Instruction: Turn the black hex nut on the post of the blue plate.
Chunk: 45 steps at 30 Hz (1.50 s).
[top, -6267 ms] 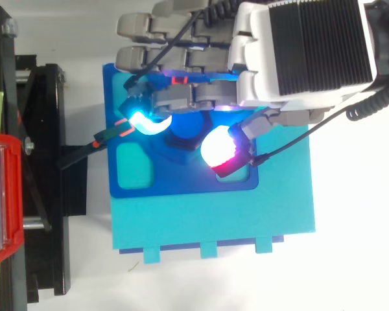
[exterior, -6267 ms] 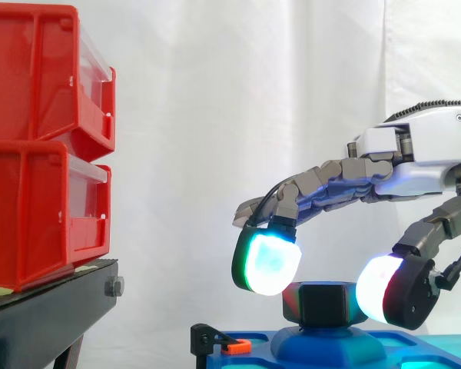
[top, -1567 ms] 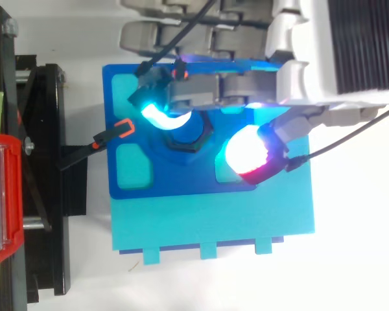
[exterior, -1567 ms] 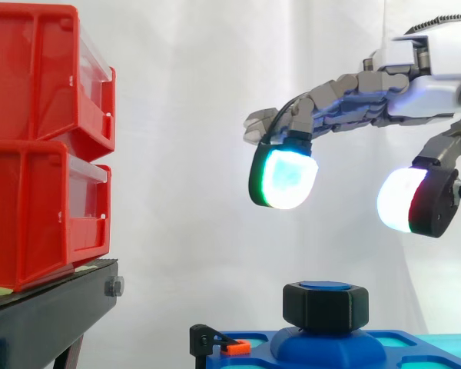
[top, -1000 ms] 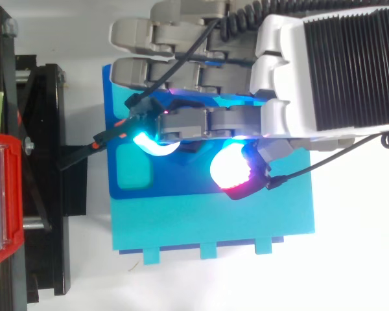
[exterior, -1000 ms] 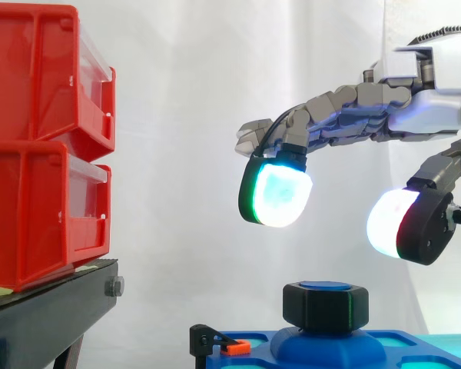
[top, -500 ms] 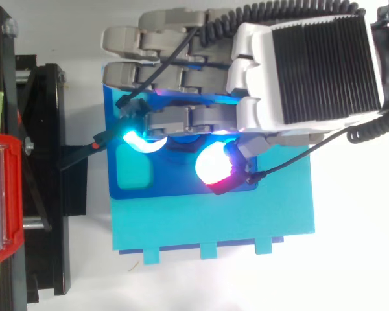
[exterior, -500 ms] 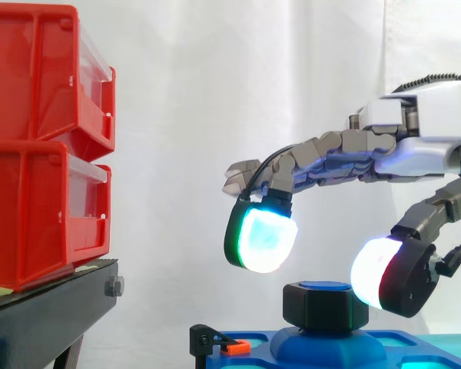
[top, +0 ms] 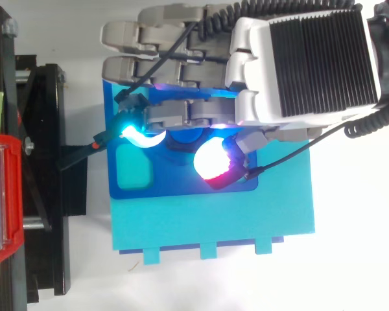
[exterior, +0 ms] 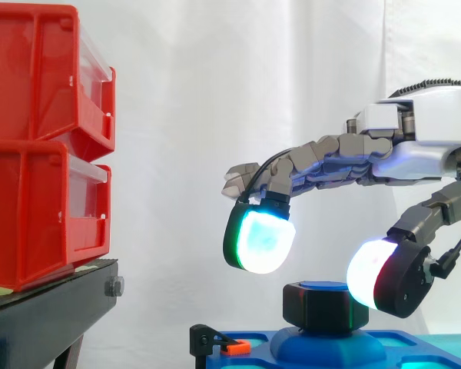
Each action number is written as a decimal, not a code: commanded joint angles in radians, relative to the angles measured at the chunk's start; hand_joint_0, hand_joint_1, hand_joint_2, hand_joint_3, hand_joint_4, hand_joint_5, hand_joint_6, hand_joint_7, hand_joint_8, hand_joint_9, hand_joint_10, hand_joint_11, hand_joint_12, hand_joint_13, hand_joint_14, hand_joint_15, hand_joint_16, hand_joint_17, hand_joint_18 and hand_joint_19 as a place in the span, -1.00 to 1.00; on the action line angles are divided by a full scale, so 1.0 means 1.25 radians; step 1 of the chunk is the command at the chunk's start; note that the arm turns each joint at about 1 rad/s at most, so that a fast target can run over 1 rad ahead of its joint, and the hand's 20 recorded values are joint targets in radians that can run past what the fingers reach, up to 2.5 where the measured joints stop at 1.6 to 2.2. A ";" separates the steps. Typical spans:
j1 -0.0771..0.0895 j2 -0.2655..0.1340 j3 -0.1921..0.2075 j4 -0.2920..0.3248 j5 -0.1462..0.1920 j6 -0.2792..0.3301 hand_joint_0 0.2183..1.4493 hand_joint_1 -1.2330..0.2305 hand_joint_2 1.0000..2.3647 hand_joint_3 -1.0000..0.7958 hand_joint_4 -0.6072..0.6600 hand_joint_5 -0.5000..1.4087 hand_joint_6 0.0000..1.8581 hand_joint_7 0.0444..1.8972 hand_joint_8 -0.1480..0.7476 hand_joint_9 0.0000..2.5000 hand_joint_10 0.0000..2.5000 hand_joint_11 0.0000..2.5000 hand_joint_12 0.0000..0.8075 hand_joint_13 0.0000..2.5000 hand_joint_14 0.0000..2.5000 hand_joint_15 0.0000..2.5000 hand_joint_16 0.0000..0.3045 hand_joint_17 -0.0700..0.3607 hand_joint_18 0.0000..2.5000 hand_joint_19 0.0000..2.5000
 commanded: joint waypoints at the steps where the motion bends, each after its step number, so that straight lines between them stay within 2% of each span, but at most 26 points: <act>1: -0.004 -0.001 0.000 0.000 -0.006 0.000 -0.40 -0.38 -1.00 -0.44 0.17 -0.75 -0.46 -0.14 -0.43 -0.90 -1.00 -0.91 -0.33 -0.95 -1.00 -1.00 -0.75 -0.28 -0.89 -0.84; 5: -0.009 -0.001 0.000 -0.002 -0.013 -0.001 -0.45 -0.38 -1.00 -0.44 0.17 -0.75 -0.46 -0.13 -0.42 -0.90 -1.00 -0.91 -0.32 -0.95 -1.00 -1.00 -0.75 -0.27 -0.89 -0.84; 11: -0.009 -0.001 -0.001 -0.004 -0.014 -0.001 -0.47 -0.36 -1.00 -0.44 0.18 -0.75 -0.46 -0.13 -0.42 -0.90 -1.00 -0.91 -0.31 -0.95 -1.00 -1.00 -0.74 -0.27 -0.89 -0.84; 17: -0.009 -0.001 -0.003 -0.006 -0.013 -0.001 -0.30 -0.38 -0.99 -0.38 0.17 -0.75 -0.46 -0.13 -0.45 -0.90 -1.00 -0.91 -0.33 -0.95 -1.00 -1.00 -0.76 -0.29 -0.89 -0.84; 27: -0.013 -0.001 -0.003 -0.006 -0.018 -0.002 -0.22 -0.40 -0.95 -0.21 0.20 -0.74 -0.46 -0.11 -0.46 -0.89 -1.00 -0.88 -0.35 -0.94 -1.00 -1.00 -0.76 -0.30 -0.88 -0.84; 32: -0.015 -0.001 -0.003 -0.006 -0.019 -0.002 -0.33 -0.39 -1.00 -0.44 0.19 -0.74 -0.46 -0.11 -0.46 -0.89 -1.00 -0.88 -0.34 -0.94 -1.00 -1.00 -0.76 -0.30 -0.88 -0.84; 39: -0.015 -0.001 -0.003 -0.005 -0.021 -0.002 -0.51 -0.37 -1.00 -0.44 0.21 -0.74 -0.46 -0.10 -0.42 -0.89 -1.00 -0.89 -0.30 -0.94 -1.00 -1.00 -0.74 -0.26 -0.88 -0.84; 45: -0.009 -0.001 -0.003 0.000 -0.021 -0.002 -0.52 -0.39 -1.00 -0.44 0.22 -0.74 -0.46 -0.10 -0.41 -0.89 -1.00 -0.88 -0.29 -0.94 -1.00 -1.00 -0.74 -0.26 -0.88 -0.85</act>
